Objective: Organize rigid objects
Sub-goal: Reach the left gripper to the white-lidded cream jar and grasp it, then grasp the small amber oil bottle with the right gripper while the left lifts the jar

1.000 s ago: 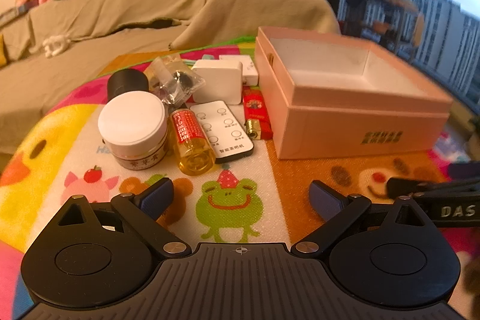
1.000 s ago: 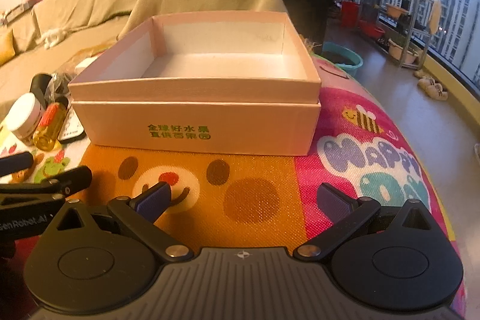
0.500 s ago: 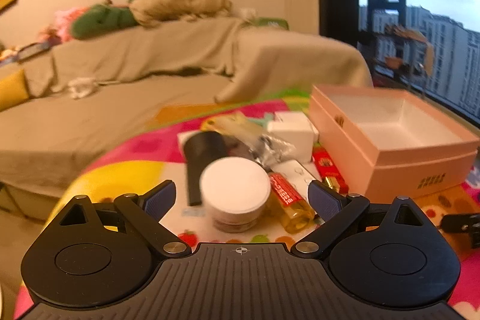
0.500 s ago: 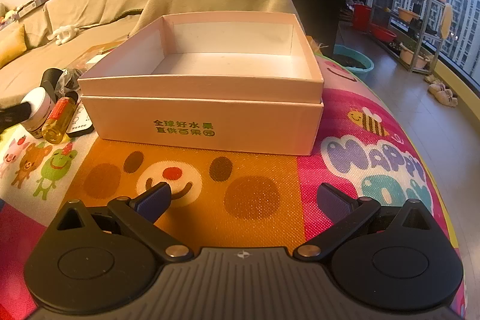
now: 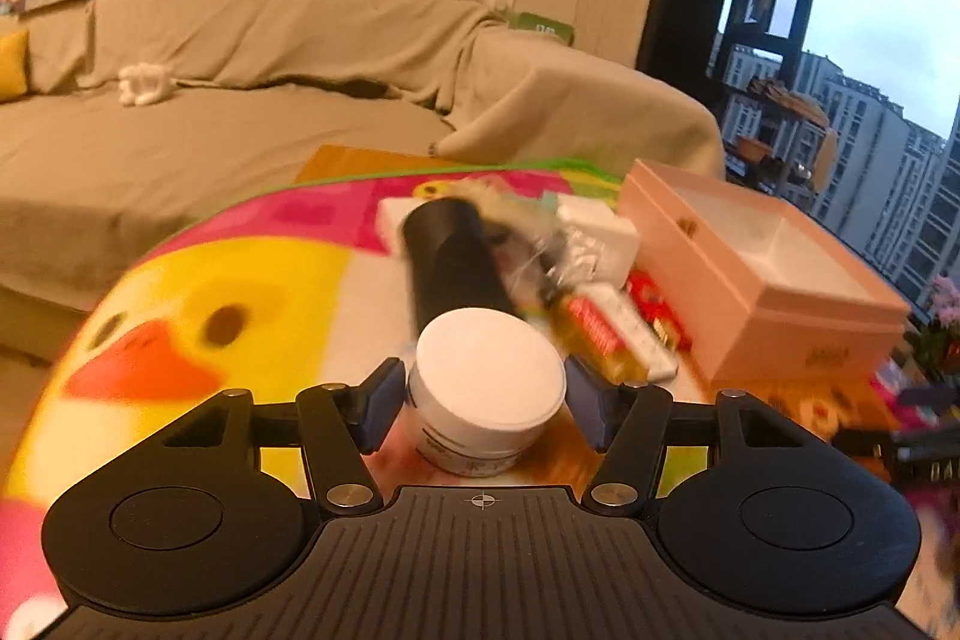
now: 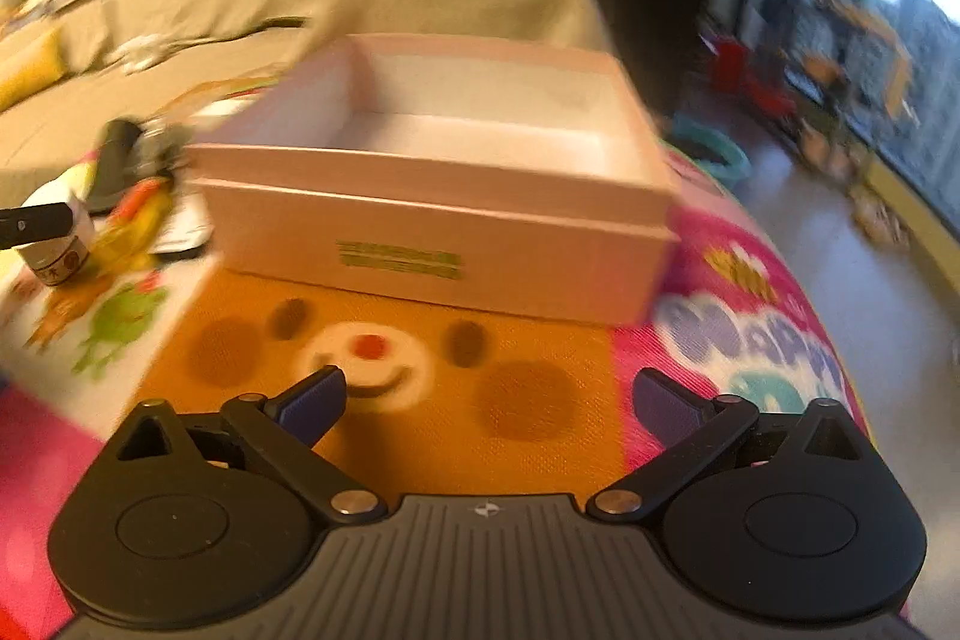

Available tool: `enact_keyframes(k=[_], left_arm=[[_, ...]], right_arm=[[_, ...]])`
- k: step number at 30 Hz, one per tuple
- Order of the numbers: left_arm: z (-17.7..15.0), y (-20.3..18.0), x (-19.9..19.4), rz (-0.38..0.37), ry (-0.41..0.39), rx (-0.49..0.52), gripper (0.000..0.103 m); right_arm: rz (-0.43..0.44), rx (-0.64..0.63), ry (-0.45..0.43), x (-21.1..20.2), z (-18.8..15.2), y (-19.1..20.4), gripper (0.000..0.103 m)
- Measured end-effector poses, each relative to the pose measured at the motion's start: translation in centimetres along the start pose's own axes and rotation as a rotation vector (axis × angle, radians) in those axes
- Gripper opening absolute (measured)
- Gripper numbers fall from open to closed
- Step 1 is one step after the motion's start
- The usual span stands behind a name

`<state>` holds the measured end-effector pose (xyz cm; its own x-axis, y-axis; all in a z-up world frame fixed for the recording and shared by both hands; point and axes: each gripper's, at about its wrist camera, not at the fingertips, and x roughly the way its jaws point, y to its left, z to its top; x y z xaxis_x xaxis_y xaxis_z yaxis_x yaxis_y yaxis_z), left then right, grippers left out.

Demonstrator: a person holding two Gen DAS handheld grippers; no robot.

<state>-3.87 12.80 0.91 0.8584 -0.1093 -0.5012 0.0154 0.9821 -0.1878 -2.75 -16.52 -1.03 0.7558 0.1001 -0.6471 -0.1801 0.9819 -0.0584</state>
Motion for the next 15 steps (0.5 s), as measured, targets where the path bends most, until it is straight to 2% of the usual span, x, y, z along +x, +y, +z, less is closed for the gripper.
enact_keyframes(k=[2,4,6,7,11,13,15], left_arm=[[-0.5,1.2,-1.4,-0.005,-0.001,-0.03,0.064],[-0.8,2.2,-2.3,-0.007,0.004,-0.051,0.064],[-1.0,2.6,-2.8,-0.01,0.002,-0.049,0.064],[-1.1,2.8,-2.9,-0.023,0.003,-0.051,0.064],[-1.3,2.6,-3.0,-0.049,0.002,-0.038,0.064],[-1.3,2.4,-3.0,-0.046,0.0,-0.029,0.064],[-1.4,2.4,-2.9,-0.049,0.001,-0.026,0.064]], right_arm=[[0.06,-0.061,-0.038,-0.9,0.3,2.1,0.094],[0.132,-0.117,-0.068,-1.6,1.0,4.4,0.084],[0.193,-0.215,-0.111,-2.3,2.1,7.6,0.061],[0.2,-0.263,-0.131,-2.3,2.7,9.2,0.057],[0.216,-0.356,-0.174,-0.7,5.4,14.1,0.056],[0.217,-0.357,-0.14,1.4,7.1,16.0,0.054],[0.223,-0.356,-0.09,3.7,8.6,17.2,0.047]])
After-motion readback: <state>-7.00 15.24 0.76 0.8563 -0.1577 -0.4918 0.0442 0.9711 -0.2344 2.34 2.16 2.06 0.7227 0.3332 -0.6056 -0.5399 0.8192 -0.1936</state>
